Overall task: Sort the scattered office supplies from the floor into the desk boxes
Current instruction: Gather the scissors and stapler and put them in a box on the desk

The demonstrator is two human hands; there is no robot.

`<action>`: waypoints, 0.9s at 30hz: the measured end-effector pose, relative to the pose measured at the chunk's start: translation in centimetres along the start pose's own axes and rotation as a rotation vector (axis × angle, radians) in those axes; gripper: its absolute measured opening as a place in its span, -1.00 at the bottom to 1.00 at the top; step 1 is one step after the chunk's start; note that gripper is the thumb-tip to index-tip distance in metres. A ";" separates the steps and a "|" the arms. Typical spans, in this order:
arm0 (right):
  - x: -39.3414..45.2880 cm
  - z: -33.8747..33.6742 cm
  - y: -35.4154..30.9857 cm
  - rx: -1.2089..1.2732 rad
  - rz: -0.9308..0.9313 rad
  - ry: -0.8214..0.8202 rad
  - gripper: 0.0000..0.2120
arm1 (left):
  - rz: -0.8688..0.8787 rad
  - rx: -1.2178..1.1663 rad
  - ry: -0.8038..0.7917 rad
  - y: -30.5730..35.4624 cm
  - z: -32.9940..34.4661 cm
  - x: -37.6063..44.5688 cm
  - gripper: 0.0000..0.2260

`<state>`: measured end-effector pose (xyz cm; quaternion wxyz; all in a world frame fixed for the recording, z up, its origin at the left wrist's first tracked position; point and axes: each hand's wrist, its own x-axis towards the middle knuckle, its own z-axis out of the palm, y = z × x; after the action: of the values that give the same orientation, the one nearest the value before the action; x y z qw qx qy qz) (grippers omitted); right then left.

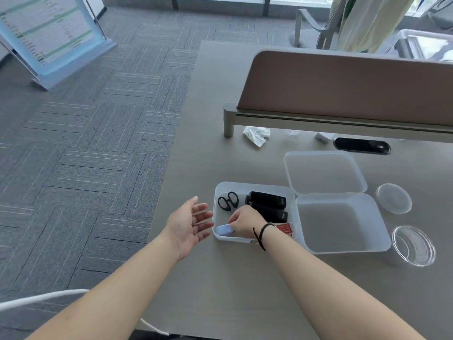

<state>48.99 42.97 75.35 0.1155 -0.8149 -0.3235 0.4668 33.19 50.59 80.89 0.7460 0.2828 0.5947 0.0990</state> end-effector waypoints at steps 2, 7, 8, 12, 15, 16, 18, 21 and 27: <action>-0.5 0.2 0.3 -0.015 0.009 -0.017 -0.80 | -0.008 0.031 -0.015 -0.3 0.2 -0.2 -0.69; -2.4 0.1 0.2 0.056 -0.006 0.133 -0.78 | 0.007 0.125 -0.056 -0.3 -0.1 -0.3 -0.73; -3.1 0.1 0.1 0.085 -0.015 0.193 -0.78 | 0.010 0.143 -0.061 -0.3 -0.3 -0.3 -0.74; -6.2 0.7 0.3 0.267 -0.061 0.433 -0.83 | 0.013 0.228 -0.102 -0.7 -0.3 -0.7 -0.78; -9.1 2.5 0.9 0.313 -0.039 0.602 -0.87 | 0.002 0.302 -0.185 -1.3 -0.2 -1.4 -0.81; -10.4 3.7 1.3 0.302 -0.012 0.652 -0.87 | -0.009 0.340 -0.229 -1.7 -0.4 -1.8 -0.82; -12.5 5.8 1.8 0.243 0.029 0.695 -0.86 | -0.004 0.392 -0.276 -2.4 -0.7 -2.2 -0.86; -16.7 11.3 3.0 0.208 0.206 0.737 -0.83 | -0.012 0.569 -0.370 -4.7 -1.8 -3.1 -0.87; -25.7 23.6 4.3 0.359 0.534 0.745 -0.82 | 0.151 1.051 -0.619 -11.8 -5.1 -5.2 -0.85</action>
<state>21.96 20.71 78.18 0.2381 -0.9482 0.0456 0.2052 24.72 39.89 78.18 0.6357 0.6697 0.2982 -0.2418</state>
